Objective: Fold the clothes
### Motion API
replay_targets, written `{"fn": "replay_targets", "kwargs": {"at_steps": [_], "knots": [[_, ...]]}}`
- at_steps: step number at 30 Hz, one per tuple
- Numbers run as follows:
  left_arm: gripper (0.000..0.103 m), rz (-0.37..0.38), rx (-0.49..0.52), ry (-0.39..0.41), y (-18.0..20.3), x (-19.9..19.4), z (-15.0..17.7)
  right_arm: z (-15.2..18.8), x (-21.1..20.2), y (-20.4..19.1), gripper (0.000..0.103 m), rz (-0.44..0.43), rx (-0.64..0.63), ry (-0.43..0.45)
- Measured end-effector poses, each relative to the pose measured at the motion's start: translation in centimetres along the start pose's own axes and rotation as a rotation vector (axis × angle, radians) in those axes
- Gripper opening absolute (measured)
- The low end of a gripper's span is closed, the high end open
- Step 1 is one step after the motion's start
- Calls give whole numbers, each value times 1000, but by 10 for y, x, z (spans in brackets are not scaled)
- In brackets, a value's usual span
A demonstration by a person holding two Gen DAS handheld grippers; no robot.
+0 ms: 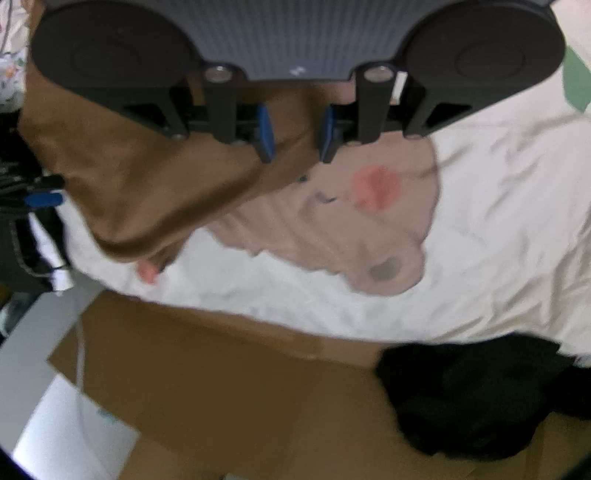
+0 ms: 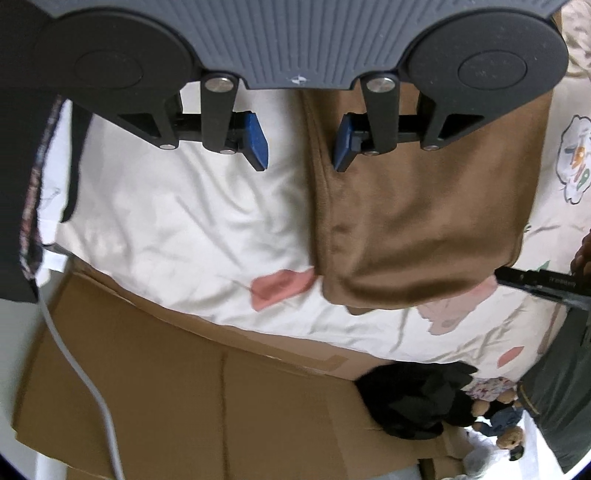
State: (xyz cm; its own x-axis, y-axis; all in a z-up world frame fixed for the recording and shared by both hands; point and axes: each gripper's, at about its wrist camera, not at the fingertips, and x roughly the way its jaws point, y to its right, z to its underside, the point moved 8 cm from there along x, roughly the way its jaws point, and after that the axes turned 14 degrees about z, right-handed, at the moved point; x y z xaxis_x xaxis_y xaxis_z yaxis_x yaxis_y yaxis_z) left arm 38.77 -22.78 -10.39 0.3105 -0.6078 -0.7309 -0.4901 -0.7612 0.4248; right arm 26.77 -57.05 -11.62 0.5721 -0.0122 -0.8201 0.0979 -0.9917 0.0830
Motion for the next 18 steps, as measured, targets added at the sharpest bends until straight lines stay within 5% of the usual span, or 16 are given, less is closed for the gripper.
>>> {"fn": "replay_targets", "kwargs": {"at_steps": [8,18], "knots": [[30,-13,7,3,3,-20,7,2,-12,27,43,40,63,21],[31,64,54,-9,41,-41,27,13,-46,32,43,31,82,69]]}}
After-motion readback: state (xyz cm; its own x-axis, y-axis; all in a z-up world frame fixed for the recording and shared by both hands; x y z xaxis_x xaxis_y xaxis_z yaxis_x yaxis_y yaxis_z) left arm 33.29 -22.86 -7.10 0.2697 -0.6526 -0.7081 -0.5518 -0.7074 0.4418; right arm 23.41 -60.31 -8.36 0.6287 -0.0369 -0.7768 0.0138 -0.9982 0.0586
